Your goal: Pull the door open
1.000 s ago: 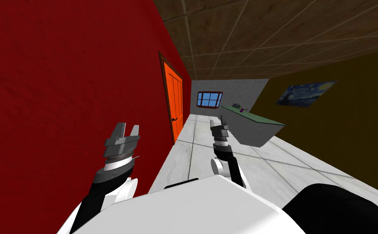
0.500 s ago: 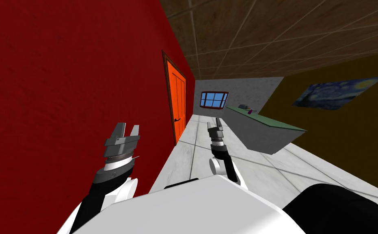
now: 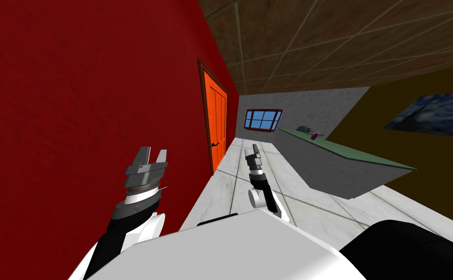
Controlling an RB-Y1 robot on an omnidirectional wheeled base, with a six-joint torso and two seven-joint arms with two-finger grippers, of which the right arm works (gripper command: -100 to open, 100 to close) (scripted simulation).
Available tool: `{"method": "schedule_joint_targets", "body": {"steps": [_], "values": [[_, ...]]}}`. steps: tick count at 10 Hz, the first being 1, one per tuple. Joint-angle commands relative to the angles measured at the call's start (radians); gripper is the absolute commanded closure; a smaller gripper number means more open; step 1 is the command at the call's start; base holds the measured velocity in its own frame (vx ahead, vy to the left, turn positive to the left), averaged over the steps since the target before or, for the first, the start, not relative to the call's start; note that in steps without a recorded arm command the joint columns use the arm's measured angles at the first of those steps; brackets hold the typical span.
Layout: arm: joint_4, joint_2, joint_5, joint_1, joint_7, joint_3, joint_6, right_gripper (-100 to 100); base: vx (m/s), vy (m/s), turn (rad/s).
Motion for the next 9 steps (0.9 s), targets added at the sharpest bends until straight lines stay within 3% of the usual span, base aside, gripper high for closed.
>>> {"method": "schedule_joint_targets", "body": {"steps": [1,9], "values": [[0.036,-0.012,-0.002,-0.012,-0.007,-0.002,-0.009,-100,0.086,-0.032,0.104],[0.241,-0.054,0.0,-0.083,-0.03,0.005,-0.064,-100,0.085,-0.056,0.139]]}}
